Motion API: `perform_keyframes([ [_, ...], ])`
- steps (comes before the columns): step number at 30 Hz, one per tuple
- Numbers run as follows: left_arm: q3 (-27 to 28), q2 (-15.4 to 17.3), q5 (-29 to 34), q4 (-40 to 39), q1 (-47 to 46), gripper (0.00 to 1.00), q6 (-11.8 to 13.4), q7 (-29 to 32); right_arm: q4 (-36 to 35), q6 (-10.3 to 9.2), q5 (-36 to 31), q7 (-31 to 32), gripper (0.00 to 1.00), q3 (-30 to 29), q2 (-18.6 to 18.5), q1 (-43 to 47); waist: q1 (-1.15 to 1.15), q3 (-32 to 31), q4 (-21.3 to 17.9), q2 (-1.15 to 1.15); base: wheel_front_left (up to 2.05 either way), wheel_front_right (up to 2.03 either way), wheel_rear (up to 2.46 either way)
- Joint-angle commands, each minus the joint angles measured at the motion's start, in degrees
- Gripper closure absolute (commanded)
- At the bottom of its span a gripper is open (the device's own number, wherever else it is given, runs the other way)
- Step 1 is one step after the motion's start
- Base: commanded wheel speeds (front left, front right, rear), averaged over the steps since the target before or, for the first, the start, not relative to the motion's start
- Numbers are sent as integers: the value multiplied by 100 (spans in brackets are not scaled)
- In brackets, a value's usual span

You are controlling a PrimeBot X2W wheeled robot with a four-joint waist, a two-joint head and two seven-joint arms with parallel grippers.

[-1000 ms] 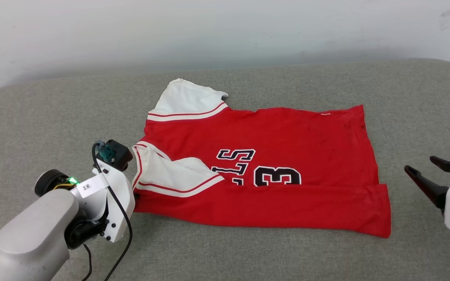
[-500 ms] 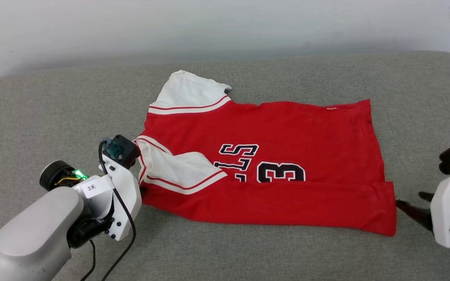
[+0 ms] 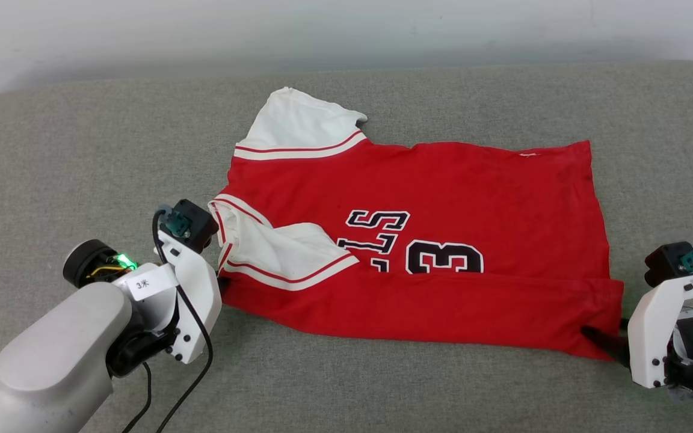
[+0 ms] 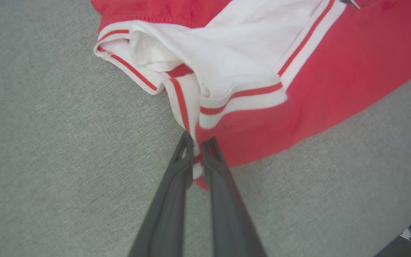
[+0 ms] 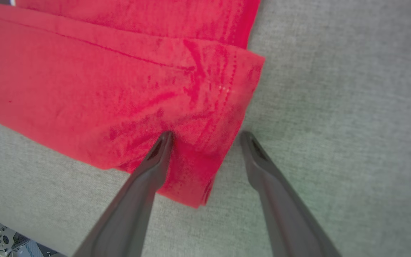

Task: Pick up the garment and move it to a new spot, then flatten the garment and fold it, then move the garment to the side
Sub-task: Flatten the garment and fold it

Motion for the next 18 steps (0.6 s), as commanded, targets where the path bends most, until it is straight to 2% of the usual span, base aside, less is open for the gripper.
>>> perform_keyframes([
  [1,5,-21,-28,10,-26,100,12,-43,130,-2,4,-18,0,219,259,162,0,11,12,0,0,0,0],
  [3,0,-29,-38,36,19,100,10,-59,211,-1,48,-119,0,342,323,148,0,12,15,0,0,0,0],
  [4,5,-30,-52,48,46,100,19,-74,213,1,70,-201,65,401,320,126,0,3,12,0,0,0,0],
  [5,11,-27,-71,68,84,100,30,-95,209,6,71,-308,100,429,278,84,0,-20,5,0,0,0,0],
  [11,30,-22,-185,171,309,100,53,-256,96,-3,179,-724,100,561,-133,-7,0,-280,-39,0,0,0,0],
  [18,20,237,-266,-58,716,100,137,-403,-288,-5,411,-1017,100,634,-495,172,0,-633,-73,0,0,0,0],
])
